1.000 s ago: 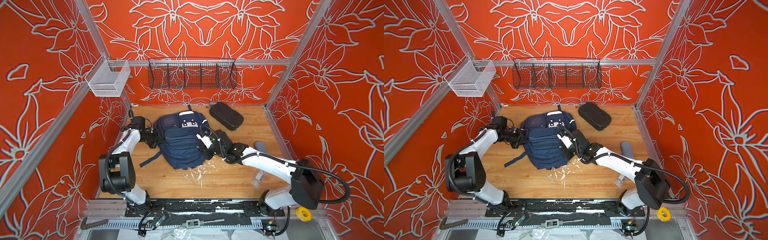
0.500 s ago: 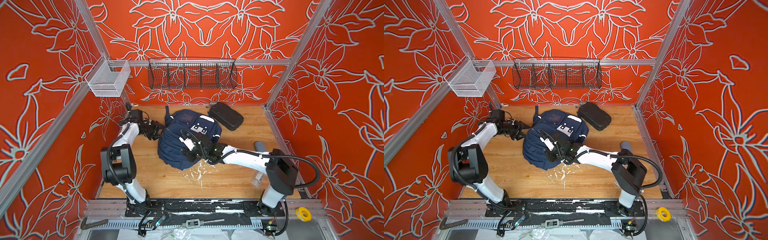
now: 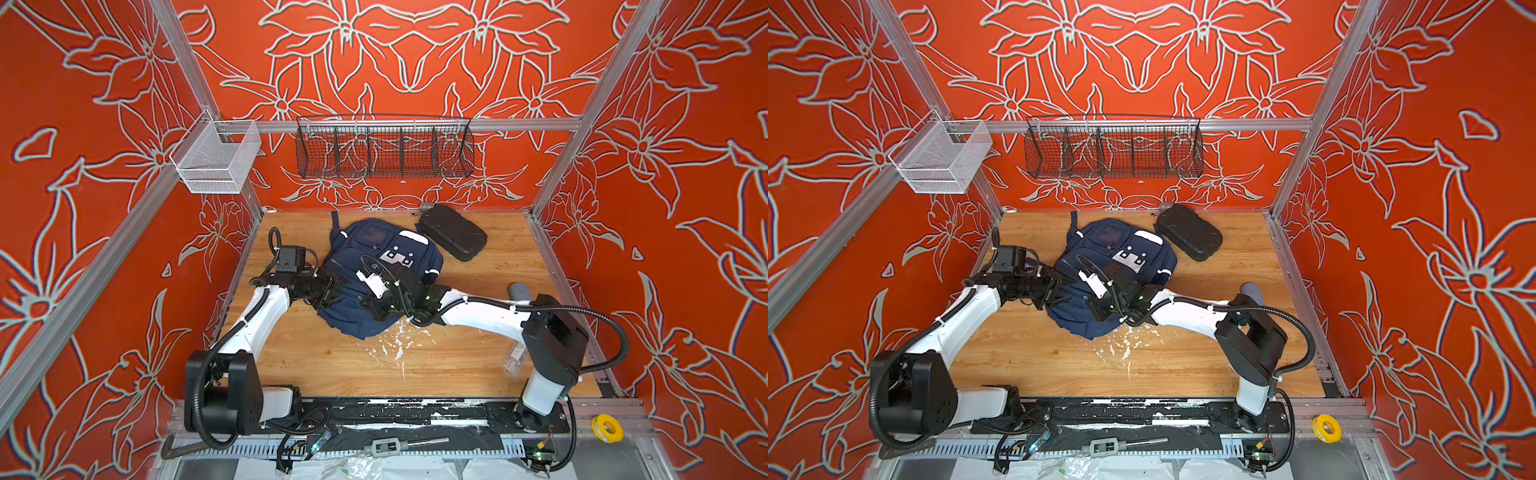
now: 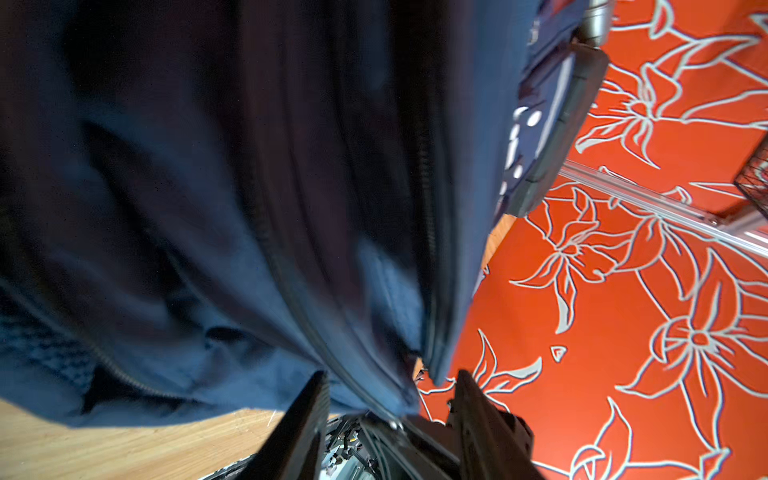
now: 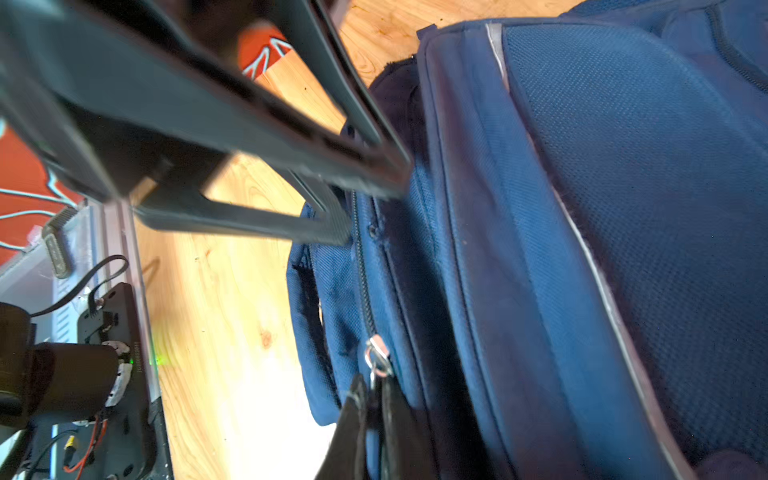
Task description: Pack the student bag
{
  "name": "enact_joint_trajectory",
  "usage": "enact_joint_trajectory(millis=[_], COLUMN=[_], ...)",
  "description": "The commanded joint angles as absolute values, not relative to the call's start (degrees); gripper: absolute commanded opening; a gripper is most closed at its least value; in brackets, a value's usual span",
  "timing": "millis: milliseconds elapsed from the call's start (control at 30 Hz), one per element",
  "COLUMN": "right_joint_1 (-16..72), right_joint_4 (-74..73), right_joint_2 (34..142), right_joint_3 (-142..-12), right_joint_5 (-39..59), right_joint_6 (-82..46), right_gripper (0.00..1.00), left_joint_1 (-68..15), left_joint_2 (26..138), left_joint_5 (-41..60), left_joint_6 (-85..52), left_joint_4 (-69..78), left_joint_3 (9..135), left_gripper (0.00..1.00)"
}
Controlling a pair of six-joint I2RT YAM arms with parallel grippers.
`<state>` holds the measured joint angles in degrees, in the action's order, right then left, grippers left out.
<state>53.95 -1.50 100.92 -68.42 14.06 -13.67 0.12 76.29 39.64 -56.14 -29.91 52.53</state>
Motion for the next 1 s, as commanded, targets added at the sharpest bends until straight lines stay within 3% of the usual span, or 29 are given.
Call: enact_joint_trajectory(millis=[0,100,167,267,300,500,767,967], right_joint_1=[53.7,53.78,53.81,53.79,53.71,51.98,41.57,32.06], right_joint_4=[-6.84,-7.97,-9.03,-7.68,-6.83,-3.09,3.7,11.13], right_joint_2=[101.16,100.73,100.55,100.42,100.19,93.78,83.88,86.64], right_joint_3=[-70.84,-70.05,-69.43,-69.78,-69.74,-62.98,-50.08,-52.3], right_joint_5=[16.03,16.69,16.67,15.21,14.45,6.42,1.71,-1.03], right_joint_6=[-14.84,-14.92,-15.27,-15.56,-15.68,-17.35,-22.17,-25.61], right_gripper=[0.0,0.0,0.0,0.0,0.0,0.0,0.0,0.0], left_joint_1=[-1.74,-3.53,-4.4,-4.84,-4.74,-2.76,2.73,3.25], left_joint_2=[76.69,78.79,81.04,82.76,82.84,82.78,83.17,82.26], left_joint_5=[38.87,38.1,38.47,39.61,39.4,37.67,41.64,43.74], left_joint_6=[-59.0,-59.91,-60.37,-60.3,-60.0,-51.78,-47.8,-48.72], left_joint_4=[-27.24,-25.47,-23.63,-22.11,-22.51,-30.3,-35.11,-34.55], left_joint_3=[52.31,51.59,51.48,51.83,52.09,58.68,62.3,61.04], left_gripper=[0.48,0.48,0.41,0.06,0.0,0.0,0.0,0.0])
